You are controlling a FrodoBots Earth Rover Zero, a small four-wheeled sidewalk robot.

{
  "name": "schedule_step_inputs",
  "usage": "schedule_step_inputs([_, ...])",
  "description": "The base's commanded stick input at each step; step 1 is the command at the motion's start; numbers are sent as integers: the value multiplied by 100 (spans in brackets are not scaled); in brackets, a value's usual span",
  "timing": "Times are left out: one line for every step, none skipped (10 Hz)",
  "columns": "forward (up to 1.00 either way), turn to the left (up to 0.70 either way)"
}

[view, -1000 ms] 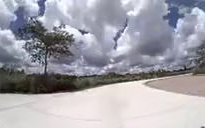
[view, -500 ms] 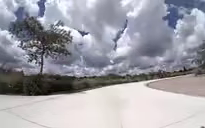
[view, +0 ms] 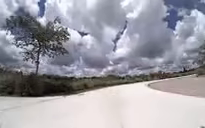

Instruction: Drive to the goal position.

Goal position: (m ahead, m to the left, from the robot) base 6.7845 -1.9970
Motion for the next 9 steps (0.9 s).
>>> schedule_step_inputs([70, 0])
schedule_step_inputs([70, 0])
schedule_step_inputs([70, 0])
schedule_step_inputs([70, 0])
schedule_step_inputs([70, 0])
schedule_step_inputs([70, 0])
schedule_step_inputs([70, 0])
schedule_step_inputs([70, 0])
schedule_step_inputs([70, 0])
